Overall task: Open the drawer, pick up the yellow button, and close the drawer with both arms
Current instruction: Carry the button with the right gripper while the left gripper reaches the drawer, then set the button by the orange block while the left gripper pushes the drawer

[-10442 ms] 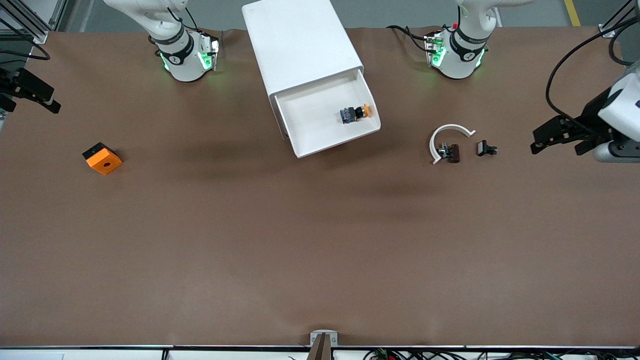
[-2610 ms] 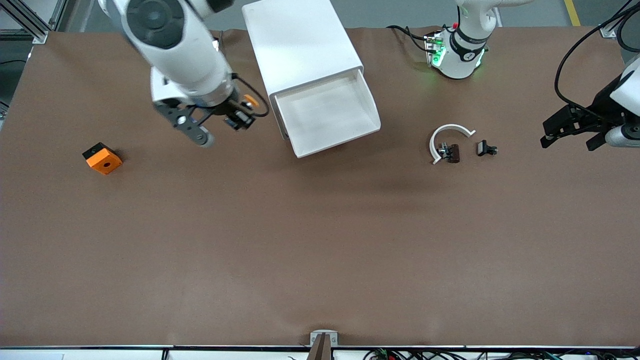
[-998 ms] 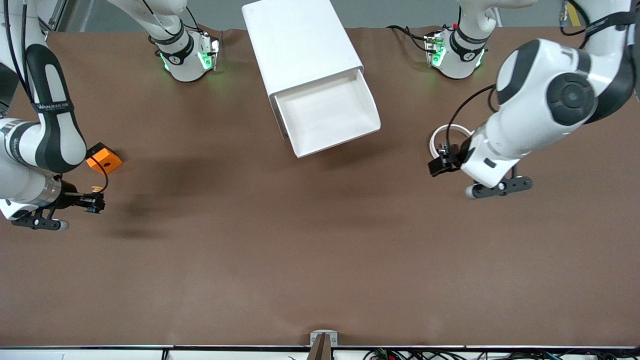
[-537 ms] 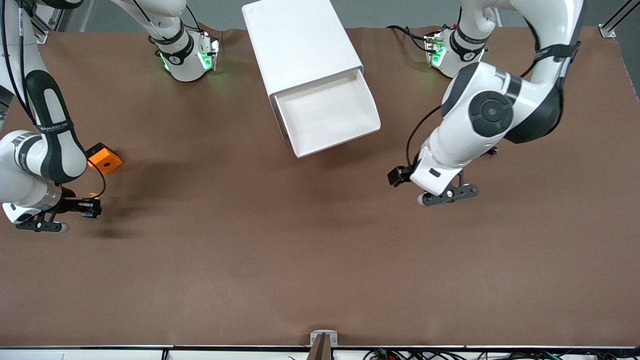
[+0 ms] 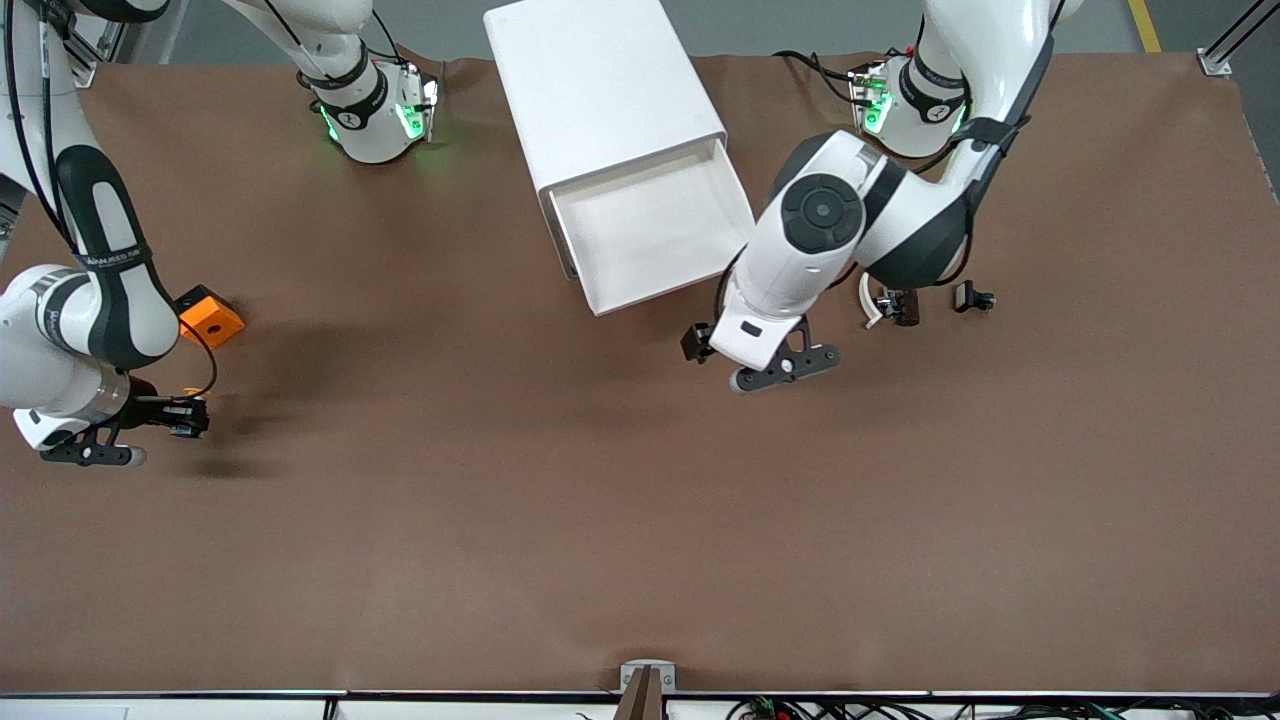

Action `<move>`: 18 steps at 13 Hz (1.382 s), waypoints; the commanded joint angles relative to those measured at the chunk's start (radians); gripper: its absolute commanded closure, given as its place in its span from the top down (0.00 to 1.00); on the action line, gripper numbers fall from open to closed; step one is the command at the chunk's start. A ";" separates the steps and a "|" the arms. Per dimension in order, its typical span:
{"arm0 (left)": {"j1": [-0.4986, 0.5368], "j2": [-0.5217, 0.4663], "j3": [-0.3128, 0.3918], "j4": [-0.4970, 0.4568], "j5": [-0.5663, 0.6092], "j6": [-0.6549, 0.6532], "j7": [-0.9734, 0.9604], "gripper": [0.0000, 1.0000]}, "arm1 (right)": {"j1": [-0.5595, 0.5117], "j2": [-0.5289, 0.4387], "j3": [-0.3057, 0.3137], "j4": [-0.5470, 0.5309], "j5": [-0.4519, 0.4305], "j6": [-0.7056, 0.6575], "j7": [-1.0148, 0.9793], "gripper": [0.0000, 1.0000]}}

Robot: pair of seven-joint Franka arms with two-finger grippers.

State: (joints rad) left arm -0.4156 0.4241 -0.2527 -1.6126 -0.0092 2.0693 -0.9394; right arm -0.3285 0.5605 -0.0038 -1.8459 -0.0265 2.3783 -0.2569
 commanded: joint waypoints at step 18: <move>-0.182 0.042 -0.002 0.002 0.028 -0.009 -0.243 1.00 | -0.041 0.073 0.021 0.147 -0.009 -0.161 -0.007 1.00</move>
State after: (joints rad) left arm -0.5776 0.4639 -0.2538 -1.6132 -0.0027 2.0703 -1.1451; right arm -0.3725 0.6346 0.0061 -1.7694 -0.0262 2.3161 -0.3083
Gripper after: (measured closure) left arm 0.000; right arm 0.000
